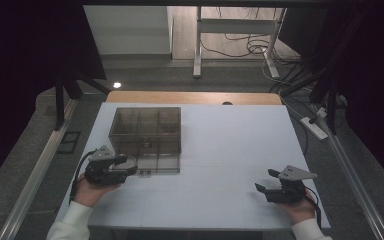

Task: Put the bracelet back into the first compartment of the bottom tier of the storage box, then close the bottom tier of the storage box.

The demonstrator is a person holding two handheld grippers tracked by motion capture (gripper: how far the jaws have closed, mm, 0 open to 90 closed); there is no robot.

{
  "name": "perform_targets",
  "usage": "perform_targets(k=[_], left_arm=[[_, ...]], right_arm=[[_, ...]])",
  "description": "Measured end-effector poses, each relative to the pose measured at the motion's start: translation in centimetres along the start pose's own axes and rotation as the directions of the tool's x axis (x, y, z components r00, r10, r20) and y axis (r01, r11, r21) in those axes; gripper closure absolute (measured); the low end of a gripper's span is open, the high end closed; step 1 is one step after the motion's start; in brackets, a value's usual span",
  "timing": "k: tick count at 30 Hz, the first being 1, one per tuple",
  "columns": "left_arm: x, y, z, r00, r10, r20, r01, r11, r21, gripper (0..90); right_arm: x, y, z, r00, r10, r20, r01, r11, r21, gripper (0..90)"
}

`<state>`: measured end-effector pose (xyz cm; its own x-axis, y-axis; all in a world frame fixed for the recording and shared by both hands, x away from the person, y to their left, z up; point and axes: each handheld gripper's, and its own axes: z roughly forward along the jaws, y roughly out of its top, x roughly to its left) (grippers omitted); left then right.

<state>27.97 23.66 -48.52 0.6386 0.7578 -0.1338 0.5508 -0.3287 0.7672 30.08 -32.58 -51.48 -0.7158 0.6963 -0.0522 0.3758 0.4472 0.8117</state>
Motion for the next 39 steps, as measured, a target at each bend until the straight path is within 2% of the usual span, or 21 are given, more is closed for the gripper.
perform_targets(k=[9, 15, 18, 20, 21, 22, 24, 25, 31, 33, 36, 39], left_arm=[[-0.8, -0.8, 0.4, 1.0000, 0.006, 0.007, -0.006, 0.9999, 0.014, 42.3], [-1.1, -1.4, 0.7, 0.9999, 0.005, 0.015, -0.006, 0.9998, 0.021, 46.7], [-1.3, -1.6, 0.9, 0.9998, 0.011, 0.013, -0.012, 0.9995, 0.029, 51.6], [-1.4, -1.7, 1.0, 0.9997, 0.019, 0.016, -0.019, 0.9990, 0.039, 58.4], [-1.5, -1.8, 1.1, 0.9995, 0.021, 0.024, -0.022, 0.9986, 0.048, 65.2], [-1.6, -1.8, 1.1, 0.9994, 0.022, 0.028, -0.024, 0.9983, 0.053, 75.5], [-1.7, -2.0, 1.4, 0.9991, 0.032, 0.027, -0.034, 0.9972, 0.067, 86.2], [-1.7, -2.1, 1.5, 0.9990, 0.036, 0.027, -0.037, 0.9964, 0.076, 88.8], [-1.5, -2.5, 2.3, 0.9998, 0.016, 0.014, -0.017, 0.9960, 0.088, 88.9], [-1.5, -2.6, 2.5, 0.9998, 0.019, 0.001, -0.019, 0.9951, 0.097, 89.0], [-1.2, -2.8, 2.9, 0.9998, 0.003, -0.020, -0.001, 0.9951, 0.099, 89.0], [-1.0, -3.0, 3.5, 0.9991, 0.002, -0.043, 0.004, 0.9927, 0.121, 88.9]], right_arm=[[0.0, 0.0, 0.0, 1.0000, -0.003, -0.001, 0.003, 1.000, 0.001, 24.9], [0.0, 0.0, 0.0, 1.0000, -0.001, 0.001, 0.001, 1.000, -0.002, 24.9], [0.0, 0.0, -0.1, 1.0000, 0.002, 0.002, -0.002, 1.000, -0.007, 24.9], [0.0, 0.1, -0.1, 1.0000, 0.000, 0.003, 0.000, 1.000, -0.008, 24.9], [0.1, 0.1, -0.1, 1.0000, -0.001, 0.002, 0.001, 1.000, -0.005, 24.9], [0.1, 0.1, -0.1, 1.0000, -0.002, 0.001, 0.002, 1.000, -0.004, 24.9], [0.1, 0.1, 0.0, 1.0000, -0.003, 0.001, 0.003, 1.000, -0.004, 24.9], [0.1, 0.1, 0.0, 1.0000, -0.002, -0.001, 0.002, 1.000, -0.006, 24.9], [0.1, 0.1, 0.1, 1.0000, -0.002, -0.002, 0.002, 1.000, -0.002, 24.9], [0.1, 0.1, 0.0, 1.0000, -0.004, 0.000, 0.004, 1.000, -0.004, 24.9], [0.1, 0.1, 0.0, 1.0000, -0.001, 0.002, 0.001, 1.000, -0.006, 24.9], [0.1, 0.1, 0.1, 1.0000, -0.003, 0.002, 0.003, 1.000, -0.004, 24.9]])
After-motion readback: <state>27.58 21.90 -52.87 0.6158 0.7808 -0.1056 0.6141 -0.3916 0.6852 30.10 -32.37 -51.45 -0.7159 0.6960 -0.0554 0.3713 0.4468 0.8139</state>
